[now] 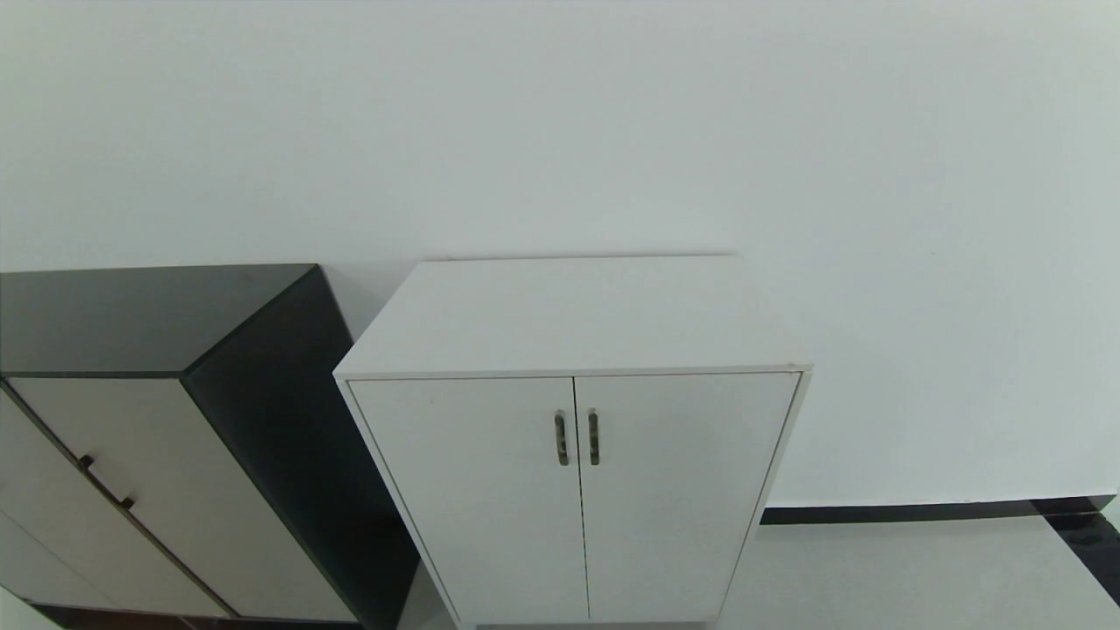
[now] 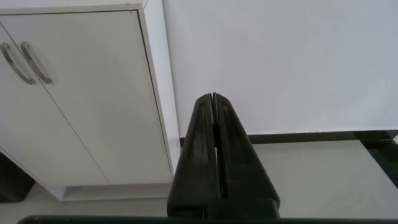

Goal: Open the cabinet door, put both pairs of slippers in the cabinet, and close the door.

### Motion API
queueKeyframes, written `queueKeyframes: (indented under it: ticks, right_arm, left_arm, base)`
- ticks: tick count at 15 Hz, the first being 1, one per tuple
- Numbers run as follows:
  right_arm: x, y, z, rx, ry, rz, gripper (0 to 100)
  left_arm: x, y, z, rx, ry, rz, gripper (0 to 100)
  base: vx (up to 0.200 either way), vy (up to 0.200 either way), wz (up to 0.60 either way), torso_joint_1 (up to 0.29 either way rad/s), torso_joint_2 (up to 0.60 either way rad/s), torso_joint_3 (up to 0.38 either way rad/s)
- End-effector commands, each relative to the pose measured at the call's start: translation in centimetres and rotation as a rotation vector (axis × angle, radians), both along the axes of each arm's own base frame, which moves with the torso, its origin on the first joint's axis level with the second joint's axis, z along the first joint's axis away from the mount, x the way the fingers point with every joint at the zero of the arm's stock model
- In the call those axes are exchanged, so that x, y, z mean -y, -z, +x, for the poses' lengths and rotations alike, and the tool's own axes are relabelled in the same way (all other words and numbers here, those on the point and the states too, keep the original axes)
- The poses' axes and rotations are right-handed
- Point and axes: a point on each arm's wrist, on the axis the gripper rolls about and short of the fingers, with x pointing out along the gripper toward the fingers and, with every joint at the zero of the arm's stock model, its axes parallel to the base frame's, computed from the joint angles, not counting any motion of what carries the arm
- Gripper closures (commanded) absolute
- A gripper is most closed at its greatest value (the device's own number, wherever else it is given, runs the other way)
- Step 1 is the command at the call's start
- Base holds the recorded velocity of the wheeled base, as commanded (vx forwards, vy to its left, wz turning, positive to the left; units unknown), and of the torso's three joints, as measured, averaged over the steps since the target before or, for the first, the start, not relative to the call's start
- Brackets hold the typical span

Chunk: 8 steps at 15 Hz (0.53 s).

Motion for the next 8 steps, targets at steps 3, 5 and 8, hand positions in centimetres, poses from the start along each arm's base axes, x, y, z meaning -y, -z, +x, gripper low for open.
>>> queueKeyframes:
  ticks: [3,5,8]
  right_arm:
    - [0.0,0.06,0.0,-0.002,-0.001,0.0,100]
    - [0.0,0.06,0.0,-0.002,-0.001,0.0,100]
    - [0.0,0.06,0.0,-0.002,-0.001,0.0,100]
  left_arm:
    - [0.0,0.0,0.0,0.0,0.0,0.002,100]
    - [0.0,0.0,0.0,0.0,0.0,0.0,100]
    - [0.0,0.0,0.0,0.0,0.0,0.0,100]
  base:
    - [0.0,0.0,0.0,0.0,0.0,0.0]
    - [0.0,0.0,0.0,0.0,0.0,0.0]
    - [0.0,0.0,0.0,0.0,0.0,0.0]
